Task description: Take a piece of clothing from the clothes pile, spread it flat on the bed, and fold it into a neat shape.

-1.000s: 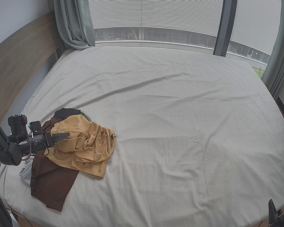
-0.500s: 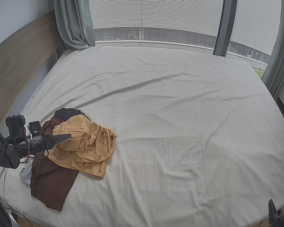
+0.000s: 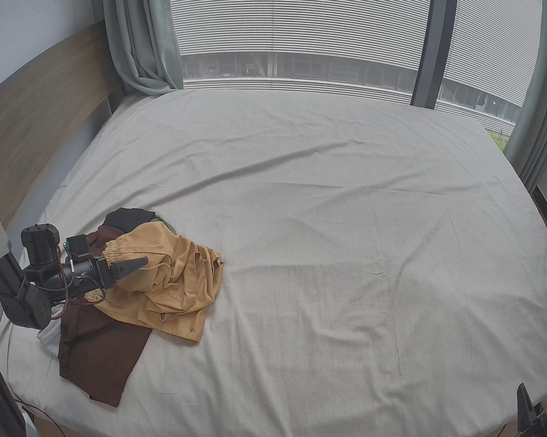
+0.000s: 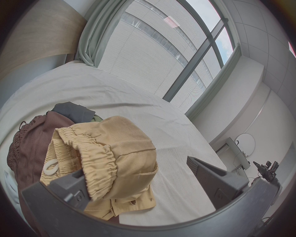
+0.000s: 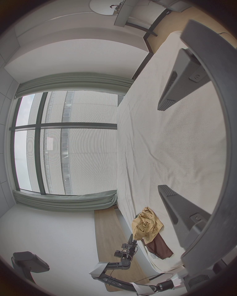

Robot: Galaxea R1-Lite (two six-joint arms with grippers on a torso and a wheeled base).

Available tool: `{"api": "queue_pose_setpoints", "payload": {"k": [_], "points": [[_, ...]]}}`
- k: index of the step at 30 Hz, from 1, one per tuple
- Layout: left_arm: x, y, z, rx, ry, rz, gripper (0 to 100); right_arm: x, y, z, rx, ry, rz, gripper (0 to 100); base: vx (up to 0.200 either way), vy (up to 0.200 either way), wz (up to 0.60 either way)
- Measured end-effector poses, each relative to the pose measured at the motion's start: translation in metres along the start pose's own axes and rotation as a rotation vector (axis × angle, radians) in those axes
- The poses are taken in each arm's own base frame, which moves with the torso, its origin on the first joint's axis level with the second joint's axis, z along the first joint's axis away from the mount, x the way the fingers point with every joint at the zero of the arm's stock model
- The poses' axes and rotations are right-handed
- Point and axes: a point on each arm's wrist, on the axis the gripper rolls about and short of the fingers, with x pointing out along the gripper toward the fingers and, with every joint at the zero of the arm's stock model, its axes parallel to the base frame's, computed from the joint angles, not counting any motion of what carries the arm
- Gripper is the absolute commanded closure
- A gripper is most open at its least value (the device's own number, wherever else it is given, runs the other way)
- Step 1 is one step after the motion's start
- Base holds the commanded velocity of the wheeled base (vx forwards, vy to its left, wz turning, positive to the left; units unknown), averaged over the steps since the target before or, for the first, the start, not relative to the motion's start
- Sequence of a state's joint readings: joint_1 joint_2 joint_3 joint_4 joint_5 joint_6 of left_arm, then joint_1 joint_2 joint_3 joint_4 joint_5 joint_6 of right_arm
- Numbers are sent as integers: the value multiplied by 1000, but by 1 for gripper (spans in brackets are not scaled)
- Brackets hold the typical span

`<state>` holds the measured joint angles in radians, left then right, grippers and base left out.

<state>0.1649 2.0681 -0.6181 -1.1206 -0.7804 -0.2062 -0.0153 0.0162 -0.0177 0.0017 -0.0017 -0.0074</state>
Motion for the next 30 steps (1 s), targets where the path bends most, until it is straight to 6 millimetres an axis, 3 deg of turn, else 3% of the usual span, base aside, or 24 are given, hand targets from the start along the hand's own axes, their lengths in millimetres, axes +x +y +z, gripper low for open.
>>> {"api": "queue_pose_setpoints", "payload": {"k": [1, 2, 20, 30], "points": [[2, 1, -1, -1, 0, 0, 0, 0, 0, 0, 0, 0, 0, 0, 0, 0, 0], [2, 2, -2, -3, 0, 1, 100, 0, 0, 0, 0, 0, 0, 0, 0, 0, 0], [1, 5, -16, -54, 15, 3, 100, 0, 0, 0, 0, 0, 0, 0, 0, 0, 0], [-14, -20, -14, -146, -87, -47, 100, 0, 0, 0, 1, 0, 0, 0, 0, 0, 0]]}}
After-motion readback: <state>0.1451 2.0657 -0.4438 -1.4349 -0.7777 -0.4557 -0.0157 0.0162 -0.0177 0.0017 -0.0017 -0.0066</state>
